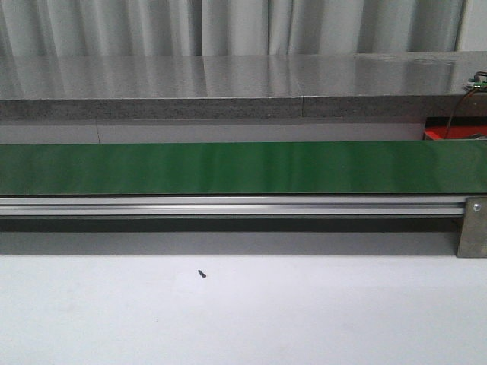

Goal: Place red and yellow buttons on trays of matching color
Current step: 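Withdraw the right gripper and move the left gripper over the last red button, then lower the left gripper and grasp the last red button, then carry the red button with the left gripper onto the belt and release, then lower the left gripper onto a yellow button and grasp it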

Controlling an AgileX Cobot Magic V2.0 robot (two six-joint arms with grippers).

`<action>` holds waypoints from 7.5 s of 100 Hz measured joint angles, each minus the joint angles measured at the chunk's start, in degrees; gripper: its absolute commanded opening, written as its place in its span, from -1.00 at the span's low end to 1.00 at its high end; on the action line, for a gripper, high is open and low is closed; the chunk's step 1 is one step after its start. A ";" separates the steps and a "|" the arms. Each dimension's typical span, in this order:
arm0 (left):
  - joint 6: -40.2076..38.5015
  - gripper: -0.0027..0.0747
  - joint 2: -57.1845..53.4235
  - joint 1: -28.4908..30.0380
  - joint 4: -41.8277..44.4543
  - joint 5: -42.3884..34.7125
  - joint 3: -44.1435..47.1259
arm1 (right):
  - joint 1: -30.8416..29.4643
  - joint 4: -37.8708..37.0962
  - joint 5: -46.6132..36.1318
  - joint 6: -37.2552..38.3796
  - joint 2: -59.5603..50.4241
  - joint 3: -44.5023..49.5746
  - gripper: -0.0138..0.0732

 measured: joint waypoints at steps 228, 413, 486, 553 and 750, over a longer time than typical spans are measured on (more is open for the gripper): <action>-10.54 0.72 69.36 28.02 13.67 3.49 -44.47 | 0.00 -0.09 1.58 0.00 -11.69 4.39 -0.84; -10.56 -0.87 79.24 27.99 12.19 1.16 -44.68 | 0.00 -0.13 1.69 0.00 -11.69 4.39 -0.84; -2.63 -0.88 60.86 25.67 1.07 14.01 -44.68 | 0.00 -0.13 1.69 0.00 -11.69 4.39 -0.84; -1.88 -0.73 61.09 14.76 0.98 11.40 -36.67 | 0.00 -0.13 1.69 0.00 -11.69 4.39 -0.84; -5.76 0.50 70.12 37.75 7.93 -4.10 -40.33 | 0.00 -0.13 1.79 0.00 -11.69 4.39 -0.84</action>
